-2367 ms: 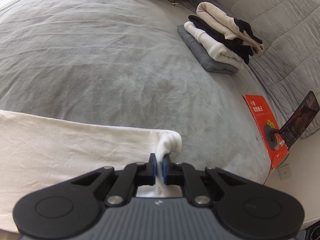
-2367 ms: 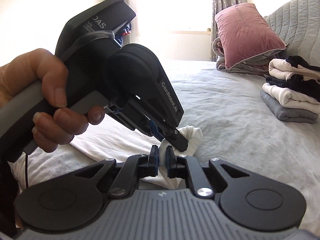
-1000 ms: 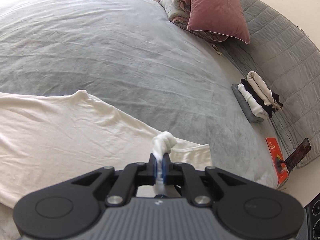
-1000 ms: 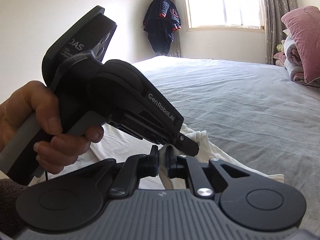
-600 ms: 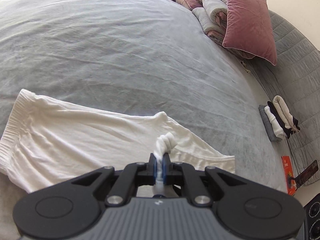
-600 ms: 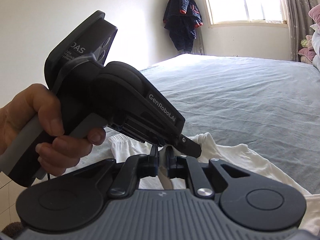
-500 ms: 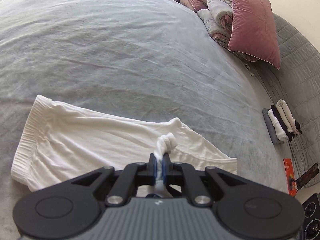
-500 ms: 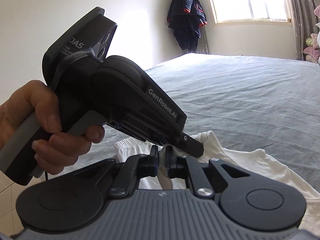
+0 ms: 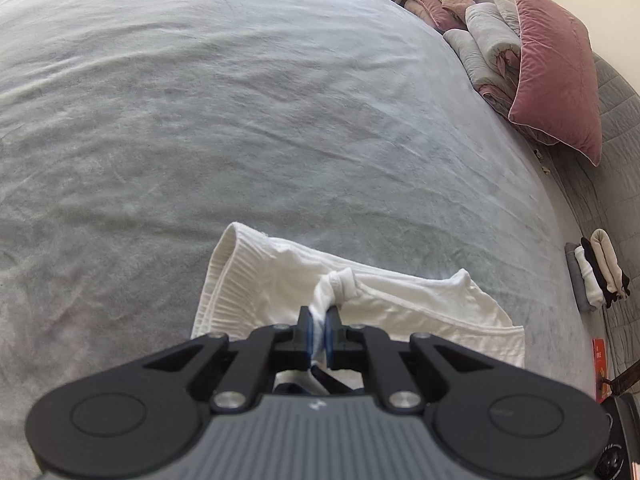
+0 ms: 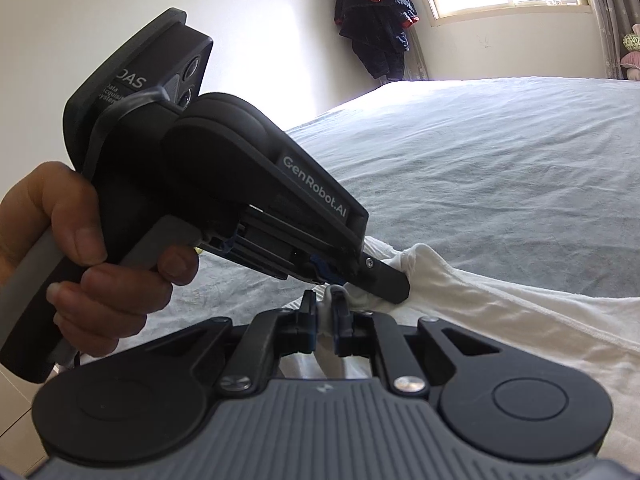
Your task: Fold clothes
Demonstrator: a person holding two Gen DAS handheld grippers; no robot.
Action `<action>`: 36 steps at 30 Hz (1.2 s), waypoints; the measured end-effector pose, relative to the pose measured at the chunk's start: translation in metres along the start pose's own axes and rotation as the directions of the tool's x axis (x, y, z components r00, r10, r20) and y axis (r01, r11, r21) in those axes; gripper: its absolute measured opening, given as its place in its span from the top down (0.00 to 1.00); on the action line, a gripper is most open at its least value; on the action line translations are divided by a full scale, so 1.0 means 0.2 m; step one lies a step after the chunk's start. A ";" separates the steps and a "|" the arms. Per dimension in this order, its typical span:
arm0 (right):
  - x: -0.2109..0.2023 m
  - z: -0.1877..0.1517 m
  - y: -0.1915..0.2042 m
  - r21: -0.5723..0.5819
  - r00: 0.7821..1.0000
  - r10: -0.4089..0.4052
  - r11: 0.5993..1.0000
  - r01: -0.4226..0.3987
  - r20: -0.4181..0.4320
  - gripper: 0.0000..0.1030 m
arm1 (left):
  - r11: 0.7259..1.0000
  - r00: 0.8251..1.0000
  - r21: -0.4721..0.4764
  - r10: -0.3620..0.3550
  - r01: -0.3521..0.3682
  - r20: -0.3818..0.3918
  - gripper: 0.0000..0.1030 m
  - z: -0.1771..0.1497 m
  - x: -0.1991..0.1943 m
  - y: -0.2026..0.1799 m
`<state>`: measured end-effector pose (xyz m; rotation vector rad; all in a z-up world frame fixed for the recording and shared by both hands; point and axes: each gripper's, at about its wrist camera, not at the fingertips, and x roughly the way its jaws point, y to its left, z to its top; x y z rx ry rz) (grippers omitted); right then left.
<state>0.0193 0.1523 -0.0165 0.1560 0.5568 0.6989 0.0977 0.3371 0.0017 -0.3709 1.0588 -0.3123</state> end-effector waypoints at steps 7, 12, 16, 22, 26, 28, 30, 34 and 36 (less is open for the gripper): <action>0.03 -0.03 -0.02 0.052 0.998 0.060 0.997 -0.059 -0.015 0.76 | 0.995 0.985 -0.047 0.092 -0.086 0.146 0.92 -0.01 -0.05 0.11; -0.13 -0.05 0.00 0.054 0.994 0.104 0.993 -0.105 0.024 0.48 | 0.990 0.949 0.002 0.137 -0.144 0.285 0.79 -0.06 -0.17 0.04; -0.25 -0.07 -0.02 0.015 0.997 0.072 0.997 -0.072 0.017 0.48 | 0.989 0.945 0.124 0.042 -0.086 0.324 0.79 -0.14 -0.19 -0.07; -0.39 -0.07 -0.14 0.058 1.000 0.029 0.998 -0.029 -0.004 0.48 | 0.949 0.968 0.312 -0.030 -0.050 0.249 0.79 -0.31 -0.06 -0.15; -0.45 -0.10 -0.21 0.091 1.000 0.016 0.996 -0.015 -0.011 0.48 | 0.946 0.939 0.293 0.031 -0.137 0.342 0.79 -0.44 -0.02 -0.07; -0.45 -0.13 -0.23 0.079 1.000 0.003 0.997 -0.002 -0.016 0.48 | 0.951 0.907 0.257 0.050 -0.171 0.419 0.79 -0.49 -0.04 -0.02; -0.44 -0.15 -0.26 0.059 1.000 -0.010 0.998 0.012 -0.026 0.48 | 0.964 0.869 0.185 0.076 -0.189 0.488 0.79 -0.51 -0.10 0.02; -0.50 -0.20 -0.29 0.011 0.998 -0.055 0.998 0.056 -0.034 0.48 | 0.975 0.810 0.061 0.142 -0.214 0.569 0.71 -0.53 -0.18 0.07; -0.54 -0.22 -0.31 0.005 0.997 -0.076 0.997 0.076 -0.027 0.48 | 0.981 0.805 0.063 0.112 -0.182 0.583 0.70 -0.53 -0.22 0.07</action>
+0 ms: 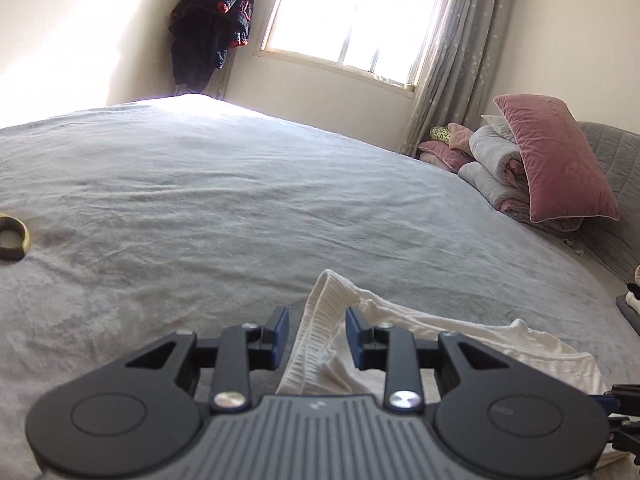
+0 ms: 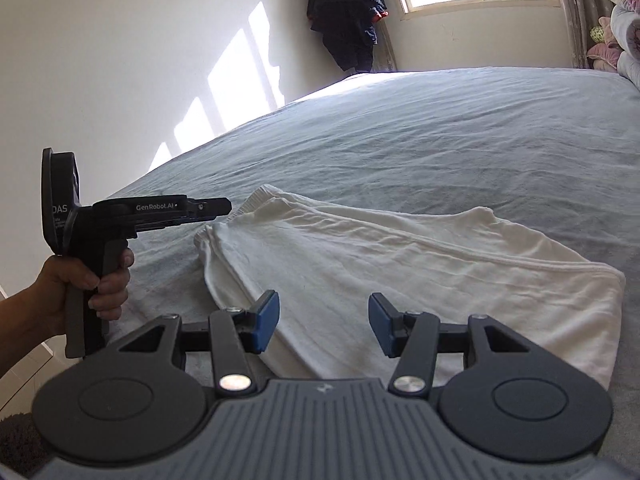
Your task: Fold clothes
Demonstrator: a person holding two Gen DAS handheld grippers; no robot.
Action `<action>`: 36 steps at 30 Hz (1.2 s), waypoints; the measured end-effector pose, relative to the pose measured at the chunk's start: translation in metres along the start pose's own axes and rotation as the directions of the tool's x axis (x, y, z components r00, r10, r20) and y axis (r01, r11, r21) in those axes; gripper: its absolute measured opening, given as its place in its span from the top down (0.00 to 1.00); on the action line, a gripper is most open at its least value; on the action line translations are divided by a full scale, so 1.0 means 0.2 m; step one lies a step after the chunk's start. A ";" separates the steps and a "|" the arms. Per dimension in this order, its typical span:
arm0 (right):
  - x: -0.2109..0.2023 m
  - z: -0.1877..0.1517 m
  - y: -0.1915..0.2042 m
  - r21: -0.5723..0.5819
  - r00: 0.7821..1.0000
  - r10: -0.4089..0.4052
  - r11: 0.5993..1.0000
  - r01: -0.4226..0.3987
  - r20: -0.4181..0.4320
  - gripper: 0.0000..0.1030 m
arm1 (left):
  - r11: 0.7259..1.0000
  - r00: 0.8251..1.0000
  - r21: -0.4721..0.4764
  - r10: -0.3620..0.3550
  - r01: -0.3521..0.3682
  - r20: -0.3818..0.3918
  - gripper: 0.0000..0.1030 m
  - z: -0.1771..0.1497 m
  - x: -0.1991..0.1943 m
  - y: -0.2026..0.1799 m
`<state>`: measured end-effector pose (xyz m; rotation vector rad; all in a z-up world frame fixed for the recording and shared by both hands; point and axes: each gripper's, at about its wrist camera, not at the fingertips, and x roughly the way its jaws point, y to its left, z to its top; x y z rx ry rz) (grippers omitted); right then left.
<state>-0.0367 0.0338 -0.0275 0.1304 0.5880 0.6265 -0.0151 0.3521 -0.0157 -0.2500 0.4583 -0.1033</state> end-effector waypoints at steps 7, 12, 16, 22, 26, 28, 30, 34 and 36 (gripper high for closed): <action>-0.10 -0.03 -0.13 0.002 0.993 -0.110 0.994 0.110 0.037 0.44 | 0.986 0.997 0.149 -0.079 0.076 0.014 0.68 -0.01 0.05 -0.17; -0.13 -0.04 -0.26 0.076 0.981 -0.189 0.980 0.186 0.046 0.43 | 0.981 0.997 0.193 0.007 0.007 -0.072 0.66 -0.06 0.17 -0.16; -0.17 -0.03 -0.34 0.119 0.975 -0.217 0.970 0.211 0.039 0.43 | 0.984 0.996 0.170 0.069 -0.059 -0.050 0.61 -0.04 0.15 -0.15; -0.25 0.01 -0.45 0.174 0.974 -0.227 0.960 0.219 0.027 0.36 | 0.970 0.997 0.237 0.065 -0.054 -0.042 0.41 0.00 0.09 -0.32; -0.29 0.03 -0.54 0.198 0.972 -0.235 0.952 0.235 -0.027 0.35 | 0.952 0.999 0.307 0.024 -0.008 -0.047 0.26 -0.01 0.07 -0.53; -0.32 0.03 -0.59 0.216 0.971 -0.232 0.947 0.239 -0.054 0.35 | 0.939 0.998 0.343 -0.007 0.025 -0.055 0.22 -0.02 0.06 -0.66; -0.35 0.02 -0.64 0.251 0.973 -0.216 0.940 0.229 -0.077 0.35 | 0.925 0.997 0.376 -0.043 0.063 -0.062 0.20 -0.04 0.04 -0.79; -0.37 -0.01 -0.75 0.341 0.984 -0.133 0.925 0.168 -0.123 0.34 | 0.893 0.989 0.425 -0.122 0.146 -0.083 0.19 -0.14 0.02 -1.05; -0.38 -0.02 -0.79 0.376 0.987 -0.090 0.917 0.134 -0.133 0.34 | 0.877 0.983 0.444 -0.150 0.184 -0.110 0.19 -0.20 0.03 -1.16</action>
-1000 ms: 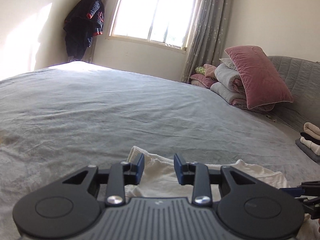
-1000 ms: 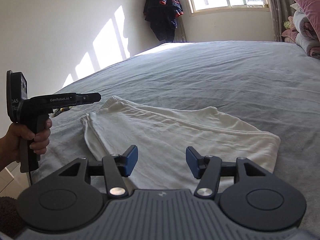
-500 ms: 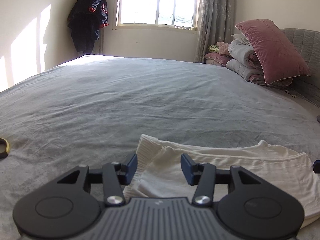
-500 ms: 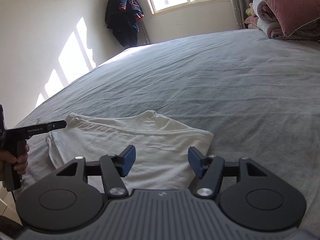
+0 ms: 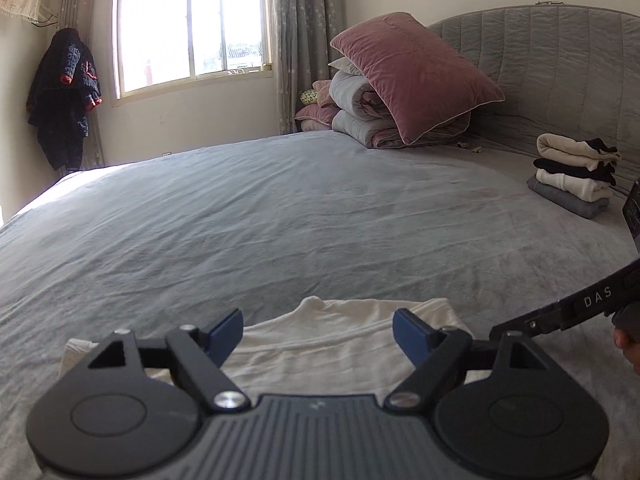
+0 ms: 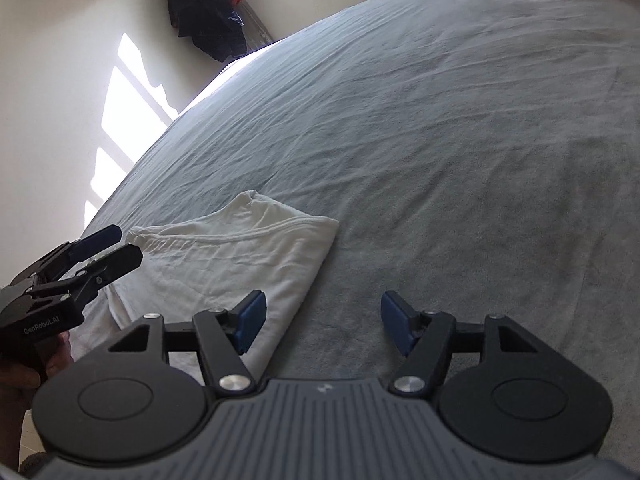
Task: Fold clothes
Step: 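Press the folded white garment flat with the right gripper beside the left gripper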
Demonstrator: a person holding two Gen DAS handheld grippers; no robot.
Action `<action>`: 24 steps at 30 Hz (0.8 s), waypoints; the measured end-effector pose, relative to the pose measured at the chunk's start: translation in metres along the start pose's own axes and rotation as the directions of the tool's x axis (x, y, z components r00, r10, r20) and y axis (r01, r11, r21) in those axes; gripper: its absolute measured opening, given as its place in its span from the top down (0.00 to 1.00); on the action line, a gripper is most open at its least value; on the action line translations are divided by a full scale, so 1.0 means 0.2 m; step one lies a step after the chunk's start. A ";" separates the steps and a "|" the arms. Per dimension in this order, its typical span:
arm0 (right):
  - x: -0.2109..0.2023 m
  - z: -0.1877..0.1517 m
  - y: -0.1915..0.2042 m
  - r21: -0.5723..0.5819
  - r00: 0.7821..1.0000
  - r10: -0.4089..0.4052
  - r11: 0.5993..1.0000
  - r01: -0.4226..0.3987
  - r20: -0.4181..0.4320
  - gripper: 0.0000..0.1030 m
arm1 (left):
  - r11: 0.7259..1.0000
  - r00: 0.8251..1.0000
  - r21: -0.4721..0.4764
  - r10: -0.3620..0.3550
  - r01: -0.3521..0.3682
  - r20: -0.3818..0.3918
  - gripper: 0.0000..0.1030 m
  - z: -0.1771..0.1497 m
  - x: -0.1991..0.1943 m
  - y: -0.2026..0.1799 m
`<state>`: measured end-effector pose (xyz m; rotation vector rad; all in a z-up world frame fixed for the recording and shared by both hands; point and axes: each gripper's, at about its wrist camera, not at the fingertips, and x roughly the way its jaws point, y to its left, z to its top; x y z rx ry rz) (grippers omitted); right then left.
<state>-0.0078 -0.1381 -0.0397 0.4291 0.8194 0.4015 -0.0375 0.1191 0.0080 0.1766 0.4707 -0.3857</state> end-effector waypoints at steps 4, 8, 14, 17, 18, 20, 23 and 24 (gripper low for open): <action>-0.01 0.01 -0.06 0.035 0.997 0.070 0.997 -0.069 -0.018 0.34 | 0.998 0.999 0.048 -0.039 0.041 -0.038 0.19 -0.06 0.04 -0.20; -0.03 0.02 -0.13 0.111 0.990 0.138 0.985 -0.135 -0.021 0.35 | 0.996 0.997 0.070 -0.050 0.055 -0.059 0.19 -0.13 0.06 -0.32; -0.05 0.02 -0.21 0.238 0.980 0.196 0.953 -0.186 -0.020 0.35 | 0.993 0.996 0.080 -0.083 0.087 -0.043 0.19 -0.19 0.02 -0.41; -0.07 0.02 -0.24 0.284 0.977 0.214 0.937 -0.202 -0.011 0.35 | 0.986 0.994 0.130 -0.106 0.109 -0.035 0.19 -0.20 0.00 -0.46; -0.07 0.01 -0.25 0.296 0.975 0.220 0.932 -0.208 -0.009 0.35 | 0.982 0.993 0.149 -0.112 0.116 -0.032 0.19 -0.20 -0.01 -0.48; -0.09 0.01 -0.26 0.305 0.974 0.227 0.928 -0.213 -0.012 0.35 | 0.976 0.991 0.173 -0.130 0.134 -0.038 0.19 -0.22 -0.03 -0.50; -0.12 -0.01 -0.26 0.312 0.971 0.238 0.924 -0.220 -0.021 0.35 | 0.966 0.987 0.207 -0.148 0.158 -0.063 0.19 -0.25 -0.03 -0.53; -0.13 -0.01 -0.26 0.315 0.970 0.243 0.923 -0.223 -0.025 0.35 | 0.963 0.986 0.214 -0.152 0.164 -0.070 0.19 -0.26 -0.03 -0.54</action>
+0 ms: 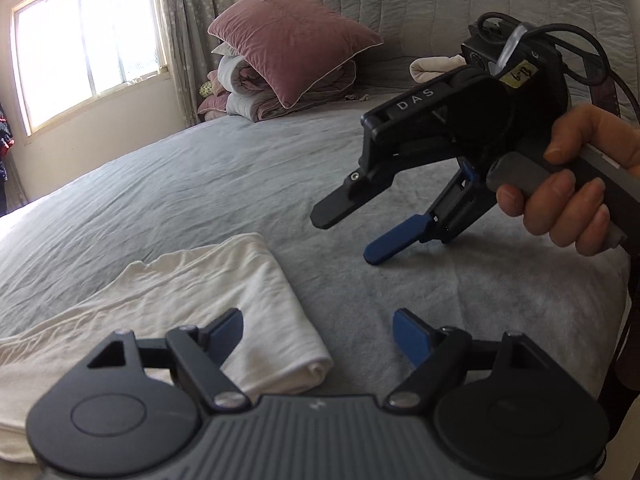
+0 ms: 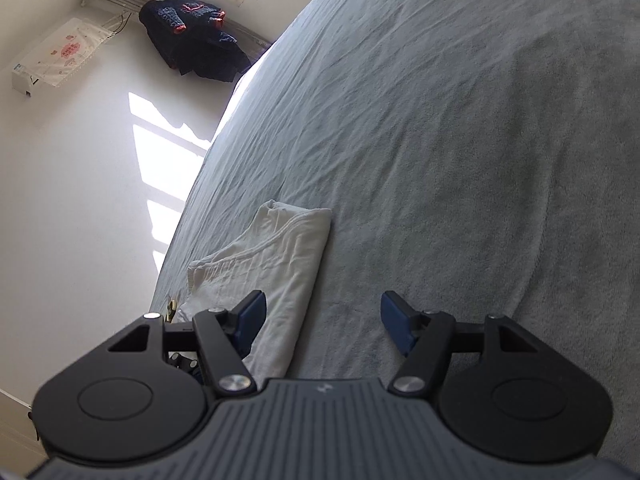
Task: Fold clothes
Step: 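Press the folded white garment flat with the right gripper beside the left gripper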
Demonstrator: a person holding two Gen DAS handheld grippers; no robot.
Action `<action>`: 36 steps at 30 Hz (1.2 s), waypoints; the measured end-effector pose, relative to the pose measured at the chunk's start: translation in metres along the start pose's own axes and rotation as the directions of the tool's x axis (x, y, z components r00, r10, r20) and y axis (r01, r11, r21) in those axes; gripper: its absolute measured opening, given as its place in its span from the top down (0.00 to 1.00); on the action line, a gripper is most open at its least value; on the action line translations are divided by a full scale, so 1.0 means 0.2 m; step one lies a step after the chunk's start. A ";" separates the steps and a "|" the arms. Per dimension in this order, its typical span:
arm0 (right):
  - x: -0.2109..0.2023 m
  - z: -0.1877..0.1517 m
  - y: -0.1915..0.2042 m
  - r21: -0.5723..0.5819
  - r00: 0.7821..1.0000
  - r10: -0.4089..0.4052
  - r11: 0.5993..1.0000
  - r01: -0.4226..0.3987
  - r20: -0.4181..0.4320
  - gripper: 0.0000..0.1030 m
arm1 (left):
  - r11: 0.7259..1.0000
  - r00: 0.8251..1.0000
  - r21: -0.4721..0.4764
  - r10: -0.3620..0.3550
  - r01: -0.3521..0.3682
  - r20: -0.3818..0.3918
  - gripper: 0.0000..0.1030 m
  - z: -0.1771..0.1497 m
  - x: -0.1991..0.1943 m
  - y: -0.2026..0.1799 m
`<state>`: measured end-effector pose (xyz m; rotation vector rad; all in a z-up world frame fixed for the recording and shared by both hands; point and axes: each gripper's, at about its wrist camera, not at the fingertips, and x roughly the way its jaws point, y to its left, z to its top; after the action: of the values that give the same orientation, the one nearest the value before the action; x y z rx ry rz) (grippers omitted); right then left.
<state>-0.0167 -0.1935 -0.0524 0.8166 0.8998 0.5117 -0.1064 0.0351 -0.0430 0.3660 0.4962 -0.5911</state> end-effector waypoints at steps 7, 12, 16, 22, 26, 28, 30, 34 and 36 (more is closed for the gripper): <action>-0.02 -0.02 0.01 0.048 0.997 0.047 0.998 -0.045 -0.056 0.35 | 1.000 1.000 0.002 -0.010 0.010 -0.010 0.19 -0.02 -0.02 -0.01; -0.01 -0.03 0.03 0.072 0.989 0.079 0.995 -0.070 -0.121 0.35 | 1.000 1.000 0.021 -0.006 0.006 -0.009 0.19 -0.03 -0.05 -0.03; -0.01 -0.02 0.03 0.084 0.986 0.088 0.993 -0.077 -0.142 0.35 | 1.000 1.000 0.006 -0.016 0.016 -0.012 0.19 -0.04 -0.06 -0.03; -0.05 -0.03 0.01 0.141 0.974 0.136 0.984 -0.111 -0.184 0.34 | 1.000 1.000 0.018 0.005 -0.005 -0.005 0.20 -0.03 -0.06 -0.02; -0.02 -0.05 0.03 0.130 0.961 0.155 0.983 -0.128 -0.228 0.34 | 1.000 1.000 -0.011 -0.011 0.011 -0.017 0.26 -0.03 -0.05 0.00; -0.01 -0.06 0.05 0.125 0.955 0.164 0.983 -0.137 -0.246 0.34 | 1.000 1.000 -0.018 -0.010 0.010 -0.016 0.26 -0.03 -0.05 0.00; 0.00 -0.07 0.06 0.121 0.949 0.173 0.982 -0.145 -0.263 0.34 | 1.000 1.000 -0.020 -0.010 0.010 -0.017 0.26 -0.03 -0.06 0.00; -0.02 -0.06 0.07 0.136 0.944 0.194 0.977 -0.163 -0.266 0.33 | 0.999 1.000 -0.048 -0.020 0.019 -0.015 0.33 -0.03 -0.06 0.01; -0.04 -0.05 0.06 0.147 0.943 0.207 0.974 -0.173 -0.261 0.33 | 0.998 1.000 -0.064 -0.020 0.019 -0.013 0.39 -0.03 -0.07 0.03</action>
<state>-0.0298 -0.1877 -0.0418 0.9657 1.1220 0.7591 -0.1151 0.0478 -0.0401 0.3045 0.5316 -0.5908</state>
